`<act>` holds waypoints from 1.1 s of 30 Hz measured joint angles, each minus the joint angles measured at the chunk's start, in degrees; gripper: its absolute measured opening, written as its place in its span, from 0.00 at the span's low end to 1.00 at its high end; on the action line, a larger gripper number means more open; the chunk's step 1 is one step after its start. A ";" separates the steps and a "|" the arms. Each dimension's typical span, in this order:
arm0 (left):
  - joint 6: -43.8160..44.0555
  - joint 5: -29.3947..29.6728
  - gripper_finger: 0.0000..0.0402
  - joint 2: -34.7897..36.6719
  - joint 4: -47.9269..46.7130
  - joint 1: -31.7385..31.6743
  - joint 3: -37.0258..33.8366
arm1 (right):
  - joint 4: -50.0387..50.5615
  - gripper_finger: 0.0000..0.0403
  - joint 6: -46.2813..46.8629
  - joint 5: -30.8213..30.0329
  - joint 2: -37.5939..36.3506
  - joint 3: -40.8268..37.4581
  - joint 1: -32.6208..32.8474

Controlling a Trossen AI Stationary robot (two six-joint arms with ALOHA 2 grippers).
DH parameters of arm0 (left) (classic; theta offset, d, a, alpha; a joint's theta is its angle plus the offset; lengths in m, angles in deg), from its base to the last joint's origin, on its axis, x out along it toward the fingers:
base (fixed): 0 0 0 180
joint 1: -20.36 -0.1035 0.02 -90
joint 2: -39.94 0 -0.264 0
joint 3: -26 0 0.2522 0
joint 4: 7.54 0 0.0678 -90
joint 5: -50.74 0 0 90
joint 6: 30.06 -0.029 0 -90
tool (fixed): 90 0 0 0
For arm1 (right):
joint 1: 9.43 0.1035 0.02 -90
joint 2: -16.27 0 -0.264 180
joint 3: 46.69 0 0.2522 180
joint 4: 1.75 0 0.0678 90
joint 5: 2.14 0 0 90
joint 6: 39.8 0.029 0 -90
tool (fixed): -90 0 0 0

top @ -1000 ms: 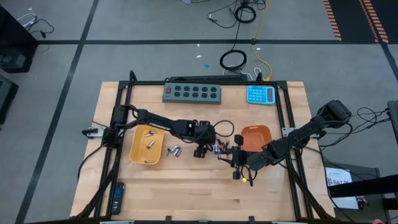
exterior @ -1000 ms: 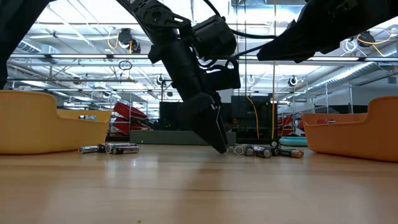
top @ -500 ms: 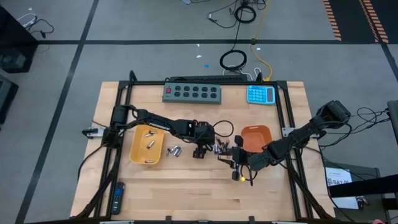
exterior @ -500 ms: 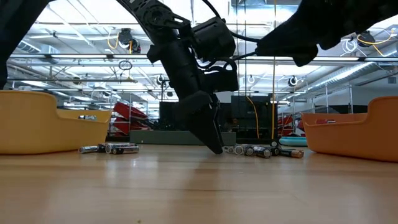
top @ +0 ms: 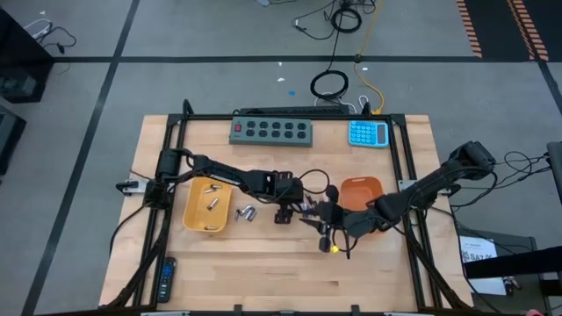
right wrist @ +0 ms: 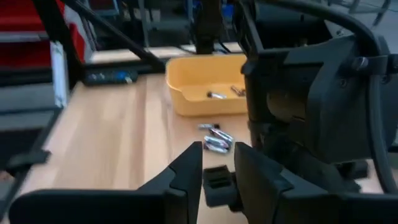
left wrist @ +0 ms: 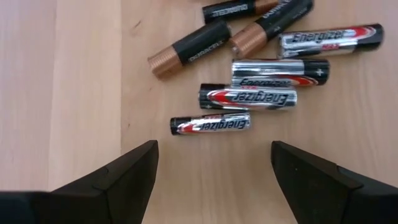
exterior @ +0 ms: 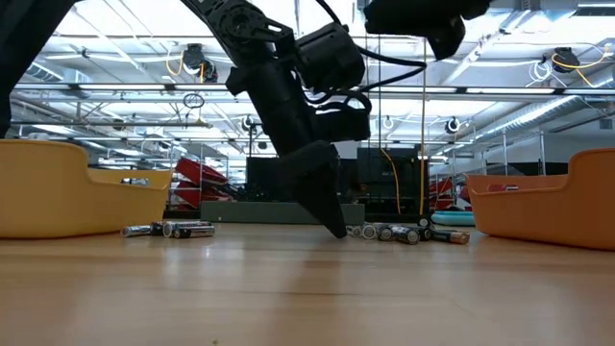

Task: Sort batteries
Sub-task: Put the silver battery into the yellow bin

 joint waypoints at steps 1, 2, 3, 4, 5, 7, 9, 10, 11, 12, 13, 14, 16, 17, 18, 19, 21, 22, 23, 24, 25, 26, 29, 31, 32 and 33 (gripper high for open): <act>0.35 0.06 0.79 0.00 -0.52 0.15 0.00 | 1.78 0.21 -0.02 0.02 0.02 0.79 0.12; 0.44 0.24 0.79 0.00 -1.11 0.44 0.01 | 3.40 0.21 0.04 0.00 0.02 1.48 0.58; 0.57 0.60 0.79 0.05 -1.99 0.85 0.07 | 5.11 0.21 0.06 -0.27 0.02 2.01 1.21; 0.60 0.89 0.79 0.09 -2.94 1.21 0.09 | 6.93 0.21 0.06 -0.99 -0.11 2.37 1.95; 0.68 1.12 0.79 0.16 -3.64 1.54 0.09 | 9.20 0.21 0.25 -2.31 -0.44 2.67 2.75; 1.24 1.47 0.79 0.17 -4.11 1.98 0.11 | 13.00 0.21 1.35 -5.42 -1.72 3.04 4.10; 1.35 1.88 0.79 0.17 -3.97 2.15 0.11 | 14.82 0.21 1.86 -8.33 -4.11 3.60 5.20; 1.36 1.94 0.79 0.17 -3.91 2.15 0.10 | 15.46 0.21 1.97 -9.84 -5.53 3.60 5.99; 1.42 1.94 0.79 0.17 -3.92 2.15 0.09 | 16.22 0.21 2.03 -11.41 -6.90 3.60 6.94; 1.45 1.97 0.79 0.17 -3.94 2.15 0.09 | 16.84 0.21 2.04 -12.75 -7.98 3.60 7.97; 1.47 2.19 0.79 0.17 -3.92 2.16 0.09 | 17.51 0.21 2.27 -14.13 -8.80 3.60 9.05; 1.80 2.46 0.79 0.17 -3.94 2.20 0.09 | 18.32 0.21 2.60 -15.57 -9.28 3.60 10.10; 3.47 2.75 0.79 0.17 -3.93 2.24 0.07 | 18.84 0.21 3.24 -17.72 -9.39 3.60 11.60; 4.63 2.76 0.79 0.17 -3.72 2.24 0.05 | 19.11 0.21 3.41 -17.99 -9.31 3.60 12.09; 5.21 2.80 0.79 0.17 -3.40 2.22 0.02 | 19.28 0.21 3.50 -17.97 -9.25 3.58 12.39; 6.00 3.00 0.79 0.15 -3.16 2.25 0.01 | 19.19 0.21 3.50 -17.98 -9.18 3.58 12.60; 6.15 3.97 0.79 0.11 -2.37 2.37 -0.04 | 19.11 0.21 2.82 -18.03 -9.34 3.58 12.62; 6.06 4.37 0.79 0.07 -1.93 2.46 -0.04 | 19.10 0.21 2.44 -18.03 -9.62 3.58 12.61; 5.75 4.55 0.79 0.05 -1.57 2.46 -0.04 | 19.04 0.21 2.19 -18.07 -9.99 3.58 12.54; 5.73 4.55 0.79 0.02 -1.30 2.46 -0.04 | 18.97 0.21 1.78 -18.24 -10.42 3.58 12.49; 5.71 4.47 0.79 0.01 -1.06 2.46 -0.04 | 18.95 0.21 1.04 -18.29 -10.88 3.58 12.41; 5.28 4.21 0.79 0.00 -0.92 2.45 -0.04 | 18.95 0.21 0.55 -18.25 -11.32 3.58 12.41; 3.30 3.89 0.79 -0.02 -0.37 2.42 -0.04 | 18.96 0.21 -0.18 -18.09 -13.24 3.56 12.41; 3.28 4.43 0.79 -0.06 0.75 2.42 -0.04 | 18.99 0.21 -0.72 -18.08 -14.99 3.56 12.41; 3.30 5.44 0.79 -0.08 1.29 2.42 -0.04 | 19.19 0.21 -0.83 -18.05 -15.88 3.56 12.41; 3.27 6.48 0.79 -0.09 1.64 2.42 -0.04 | 19.63 0.21 -0.68 -17.99 -16.86 3.56 12.41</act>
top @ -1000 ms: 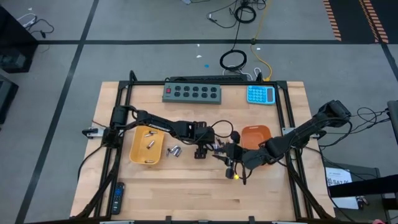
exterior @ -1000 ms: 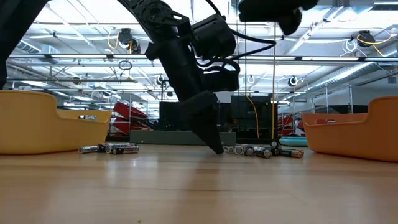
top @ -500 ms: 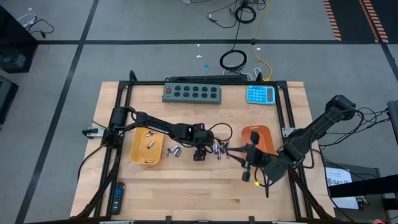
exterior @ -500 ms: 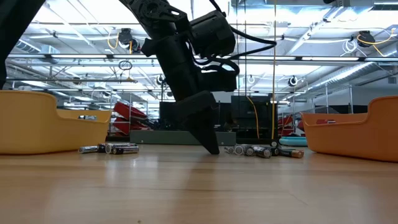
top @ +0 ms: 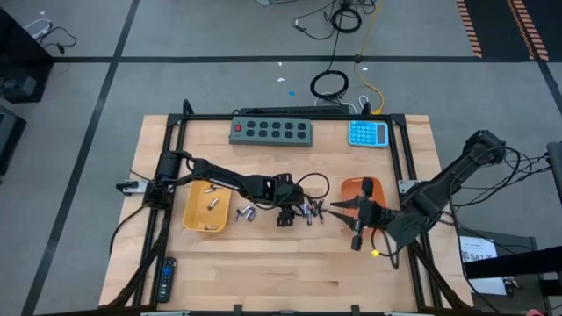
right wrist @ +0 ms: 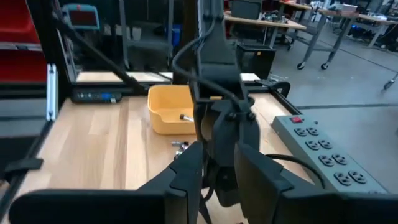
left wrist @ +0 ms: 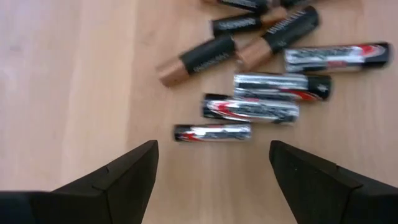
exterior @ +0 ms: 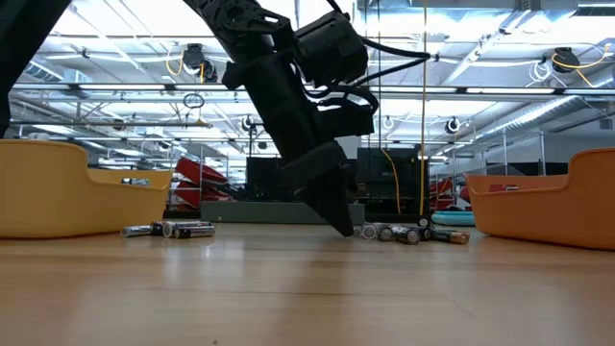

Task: Sort batteries
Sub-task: Put the silver battery into the yellow bin

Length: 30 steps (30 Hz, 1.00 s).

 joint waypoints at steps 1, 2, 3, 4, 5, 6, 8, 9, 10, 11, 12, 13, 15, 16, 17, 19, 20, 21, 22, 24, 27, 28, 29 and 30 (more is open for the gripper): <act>0.01 0.59 0.79 0.00 0.27 0.00 0.00 | 0.36 0.21 0.93 0.00 -0.91 -0.01 0.00; 0.01 0.86 0.79 0.00 0.67 0.02 0.00 | 0.67 0.21 2.32 0.00 -1.85 -0.01 0.00; 0.01 0.93 0.79 0.00 0.93 0.04 0.00 | 1.16 0.21 3.56 -0.02 -2.66 0.01 0.00; 0.04 1.13 0.79 0.00 1.11 0.10 0.00 | 1.63 0.21 4.21 -0.16 -3.23 0.01 0.00; 0.06 1.48 0.79 0.00 1.36 0.20 0.00 | 2.00 0.21 4.39 -0.67 -3.57 0.00 0.00; 0.06 1.94 0.79 0.00 1.67 0.22 0.00 | 2.69 0.21 4.27 -1.54 -3.73 0.00 0.00; 0.00 3.19 0.79 0.00 2.52 0.22 0.00 | 4.85 0.21 3.83 -2.84 -3.98 -0.01 -0.22; -0.01 3.89 0.79 0.00 2.88 0.20 0.00 | 6.08 0.21 3.83 -2.97 -4.15 -0.01 -0.63; -0.03 4.40 0.79 0.00 3.27 0.01 0.00 | 7.42 0.21 4.02 -2.98 -4.36 -0.01 -0.92; -0.03 5.05 0.79 0.00 3.48 -0.15 0.00 | 8.76 0.21 4.26 -2.89 -4.51 0.01 -1.11; 0.03 5.56 0.79 0.00 3.40 -0.38 0.00 | 10.20 0.21 4.48 -2.93 -4.53 0.00 -1.18; 0.04 5.60 0.79 0.00 3.09 -0.52 0.00 | 11.74 0.21 4.81 -2.90 -4.52 0.00 -1.17; 0.11 5.82 0.79 0.00 1.98 -0.70 0.00 | 13.58 0.21 5.61 -2.88 -4.11 -0.01 -0.84; 0.31 5.84 0.79 0.00 1.44 -0.69 0.00 | 13.83 0.21 6.21 -2.87 -3.66 -0.01 -0.35; 0.39 5.84 0.79 0.00 1.25 -0.50 0.00 | 14.35 0.21 6.81 -2.93 -3.04 -0.01 0.41; -0.38 5.85 0.79 0.00 1.61 -0.36 0.00 | 15.09 0.21 7.02 -4.74 -1.16 -1.15 2.23; -0.71 6.07 0.79 0.00 1.72 -0.34 0.00 | 15.59 0.21 7.22 -6.40 -0.24 -1.75 2.91; -1.18 7.01 0.79 0.00 1.66 -0.37 0.00 | 15.84 0.21 7.85 -7.36 0.57 -1.88 3.25; -1.42 7.87 0.79 0.00 1.37 -0.55 0.00 | 15.21 0.21 8.52 -8.17 0.91 -1.84 3.41; -1.43 8.53 0.79 0.00 0.29 -0.74 0.02 | 14.63 0.21 8.66 -8.71 0.84 -0.73 3.46; -1.41 8.55 0.79 0.00 -2.53 -0.61 0.02 | 13.60 0.21 8.69 -8.90 0.78 1.29 3.62; -1.40 8.54 0.79 0.03 -3.05 -0.48 0.07 | 13.17 0.21 8.37 -9.06 0.78 1.42 3.86; -1.36 8.53 0.79 0.04 -3.25 -0.44 0.07 | 13.05 0.21 7.75 -9.88 0.78 1.43 3.93; -1.04 8.52 0.79 0.04 -3.09 -0.44 0.07 | 13.38 0.21 7.48 -11.50 0.84 1.40 3.88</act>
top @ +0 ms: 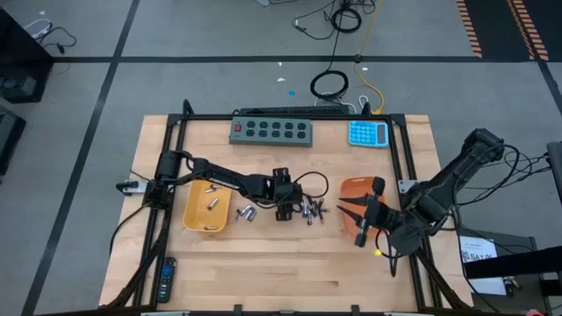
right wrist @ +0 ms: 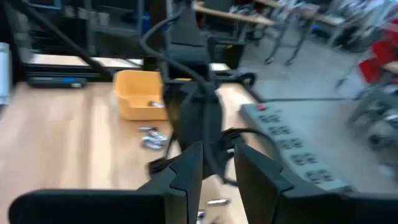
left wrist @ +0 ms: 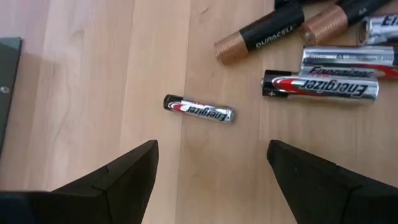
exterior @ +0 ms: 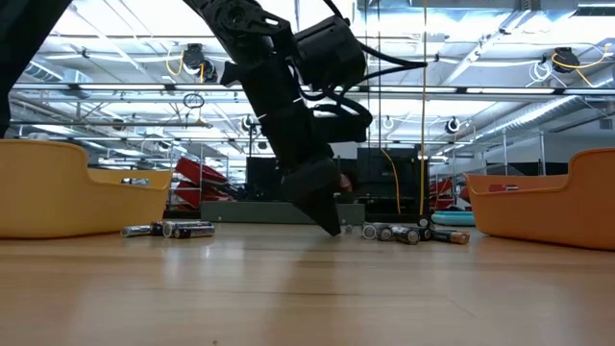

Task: Sort batteries
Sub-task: Put the silver battery into the yellow bin

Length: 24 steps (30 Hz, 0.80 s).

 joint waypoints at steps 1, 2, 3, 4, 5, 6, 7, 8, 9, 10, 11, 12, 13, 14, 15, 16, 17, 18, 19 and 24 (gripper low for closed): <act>0.72 -0.03 0.79 0.00 0.26 0.00 0.00 | 0.69 0.21 -0.10 -1.51 0.00 -0.01 -0.12; 1.63 -0.11 0.79 0.00 0.18 0.00 0.14 | 1.26 0.21 -0.09 -2.37 -0.02 -0.01 -0.51; 2.70 -0.12 0.79 0.02 -0.38 -0.02 0.57 | 1.76 0.21 -0.13 -2.62 -0.27 -0.01 -0.87; 3.73 -0.13 0.79 0.24 -0.77 -0.02 0.91 | 2.43 0.21 -0.19 -2.34 -0.59 -0.01 -1.04; 3.94 -0.13 0.79 0.44 -1.23 0.00 1.21 | 3.39 0.21 -0.26 -1.93 -1.02 -0.01 -1.25; 3.95 -0.12 0.79 0.56 -1.83 0.00 1.72 | 4.55 0.21 -0.15 -1.77 -1.62 -0.01 -1.37; 4.01 -0.13 0.79 0.64 -2.52 0.05 2.28 | 6.05 0.21 0.38 -1.72 -2.33 -0.01 -1.55; 4.05 -0.34 0.79 0.77 -3.53 0.09 2.68 | 7.47 0.21 1.14 -1.61 -3.18 -0.05 -1.74; 4.03 -1.15 0.79 0.79 -4.79 0.09 3.05 | 8.22 0.21 1.75 -1.52 -4.12 -0.08 -2.16; 4.03 -2.14 0.79 0.81 -5.23 0.07 3.30 | 8.39 0.21 1.89 -1.52 -5.21 -0.08 -2.71; 3.90 -3.23 0.79 0.81 -5.20 0.07 3.51 | 8.20 0.21 1.84 -1.52 -6.38 -0.08 -3.19; 3.47 -3.88 0.79 0.83 -5.10 0.07 3.57 | 7.86 0.21 1.83 -1.56 -7.46 -0.08 -3.68; 2.68 -4.15 0.79 0.86 -5.07 0.07 3.58 | 8.03 0.21 2.21 -1.80 -8.42 -0.04 -3.97; 2.32 -4.32 0.79 0.87 -4.97 0.07 3.58 | 9.40 0.21 3.45 -2.27 -8.98 0.01 -4.03; 2.18 -4.53 0.79 0.87 -4.70 0.07 3.57 | 11.54 0.21 5.38 -3.10 -9.20 0.01 -4.01; 2.49 -5.09 0.79 0.87 -4.40 0.07 3.56 | 13.95 0.21 7.61 -4.01 -9.13 -0.01 -3.93; 2.64 -5.48 0.79 0.87 -4.10 0.07 3.57 | 16.40 0.21 9.90 -4.61 -8.95 -0.01 -3.86; 2.88 -5.75 0.79 0.87 -3.78 -0.04 3.57 | 18.78 0.21 11.85 -4.96 -8.70 -0.08 -3.87; 2.96 -5.72 0.79 0.87 -3.44 -0.10 3.57 | 20.52 0.21 13.00 -5.32 -8.66 -0.14 -4.07; 2.66 -6.40 0.79 0.87 -0.64 -1.71 3.58 | 23.38 0.21 14.19 -8.06 -9.76 -0.12 -4.43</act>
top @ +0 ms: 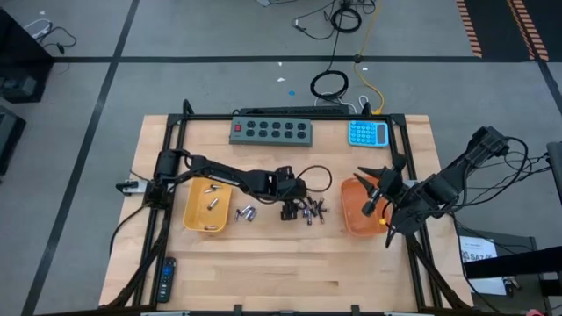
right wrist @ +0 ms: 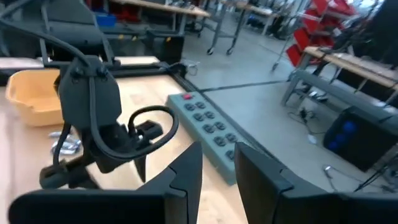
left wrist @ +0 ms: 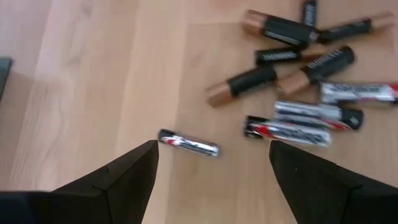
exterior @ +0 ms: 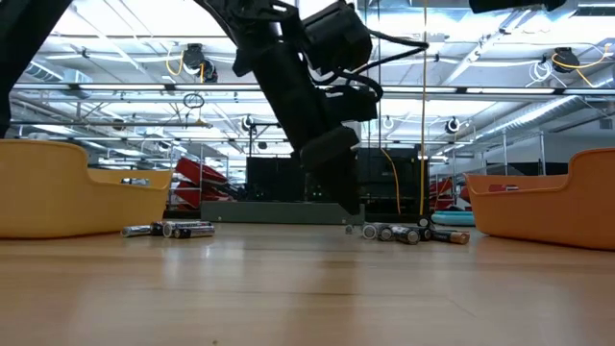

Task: Sort batteries
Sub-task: Put the silver battery into the yellow bin

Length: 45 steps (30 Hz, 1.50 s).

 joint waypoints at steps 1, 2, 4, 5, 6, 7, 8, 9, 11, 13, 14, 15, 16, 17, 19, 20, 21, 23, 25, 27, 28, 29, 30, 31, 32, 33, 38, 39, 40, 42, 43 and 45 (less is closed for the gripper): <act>1.18 -0.59 0.79 0.00 0.00 -0.55 0.00 | -0.04 0.21 -0.55 -1.45 -0.42 0.00 0.00; 2.75 -1.26 0.79 0.00 -0.28 -1.10 0.00 | -0.29 0.21 -1.01 -2.72 -0.80 0.00 0.02; 6.38 -1.66 0.79 0.00 -1.27 -2.07 0.00 | -0.52 0.21 -1.73 -3.46 -1.14 0.02 -0.25; 8.11 -1.67 0.79 0.00 -1.77 -2.50 0.00 | -0.52 0.21 -1.92 -3.49 -0.99 0.02 -0.32; 9.86 -1.54 0.79 0.00 -2.19 -2.88 0.00 | -0.49 0.21 -2.11 -3.45 -0.66 0.02 -0.33; 11.70 -1.28 0.79 0.00 -2.57 -3.24 -0.02 | -0.32 0.21 -2.29 -3.27 -0.27 0.02 -0.33; 13.63 -1.20 0.79 0.00 -2.49 -3.58 -0.02 | 0.25 0.21 -2.33 -3.11 0.08 0.02 -0.33; 15.73 -1.18 0.79 -0.15 -1.97 -3.91 -0.02 | 1.09 0.21 -2.10 -3.02 0.39 0.02 -0.34; 19.93 -1.15 0.79 -0.27 -0.96 -4.53 -0.02 | 2.02 0.21 -1.68 -3.02 0.99 0.02 -0.75; 23.34 -1.13 0.79 -0.76 0.51 -5.06 -0.02 | 2.42 0.21 -2.27 -2.46 1.28 0.02 -1.38; 24.72 -1.11 0.79 -1.11 1.56 -5.29 -0.02 | 2.68 0.21 -2.50 -2.34 1.28 0.02 -1.51; 25.91 -1.12 0.79 -1.47 1.64 -5.42 0.00 | 2.98 0.21 -2.52 -2.34 1.26 0.02 -1.55; 26.96 -1.10 0.79 -1.89 1.41 -5.60 -0.02 | 3.37 0.21 -2.52 -2.28 1.22 0.02 -1.53; 28.21 -1.08 0.79 -2.31 1.44 -5.68 -0.02 | 4.01 0.21 -2.47 -2.26 1.22 0.02 -1.51; 30.03 -1.28 0.79 -3.15 1.06 -5.64 -0.02 | 6.23 0.21 -1.43 -1.29 1.26 0.02 -1.51; 30.58 -1.40 0.79 -3.53 0.52 -5.58 -0.02 | 7.30 0.21 -0.69 -0.93 1.26 0.02 -1.51; 31.21 -1.33 0.79 -3.82 0.65 -5.41 0.02 | 8.46 0.21 0.16 -0.96 1.25 0.02 -1.51; 31.55 -1.00 0.79 -4.15 0.73 -5.28 0.06 | 9.77 0.21 1.52 -0.98 1.24 0.02 -1.51; 32.35 -0.21 0.79 -4.28 0.71 -5.19 0.09 | 9.86 0.21 1.83 -0.95 1.24 0.02 -1.52; 32.58 -0.01 0.79 -4.31 0.49 -5.19 0.09 | 9.85 0.21 2.02 -0.70 1.24 0.02 -1.51; 32.58 -0.03 0.79 -4.31 0.23 -5.19 0.10 | 9.80 0.21 2.19 -0.47 1.24 0.02 -1.51; 32.58 -0.01 0.79 -4.31 -0.06 -5.19 0.13 | 9.75 0.21 2.40 0.01 1.24 0.02 -1.51; 32.51 0.06 0.79 -4.33 -0.37 -5.19 0.13 | 9.77 0.21 2.70 0.31 1.30 0.02 -1.51; 32.05 0.23 0.79 -4.33 -0.58 -5.13 0.17 | 9.75 0.21 3.13 0.35 1.53 0.04 -1.51; 30.85 0.27 0.79 -4.16 -0.83 -5.08 0.16 | 9.69 0.21 3.40 0.39 1.72 0.04 -1.51; 29.65 0.41 0.79 -4.00 -1.19 -5.08 0.15 | 9.52 0.21 3.45 0.60 1.95 0.04 -1.51; 24.20 4.70 0.79 -2.55 -10.31 -5.08 3.33 | 8.59 0.21 2.70 3.35 2.47 0.07 -1.51; 24.02 5.06 0.79 -2.28 -12.00 -5.08 4.56 | 8.56 0.21 2.71 3.56 2.58 0.07 -1.51; 23.84 5.06 0.79 -1.64 -13.99 -4.95 5.44 | 8.50 0.21 2.87 3.76 2.62 0.07 -1.51; 23.55 5.03 0.79 -0.36 -17.60 -3.94 6.66 | 8.74 0.21 3.14 4.20 2.60 0.07 -1.51; 23.42 5.04 0.79 0.09 -17.95 -3.13 7.13 | 8.89 0.21 3.35 4.76 2.62 0.07 -1.51; 23.38 4.66 0.79 0.69 -18.42 -1.30 7.53 | 8.87 0.21 3.47 5.04 2.68 -0.29 -1.51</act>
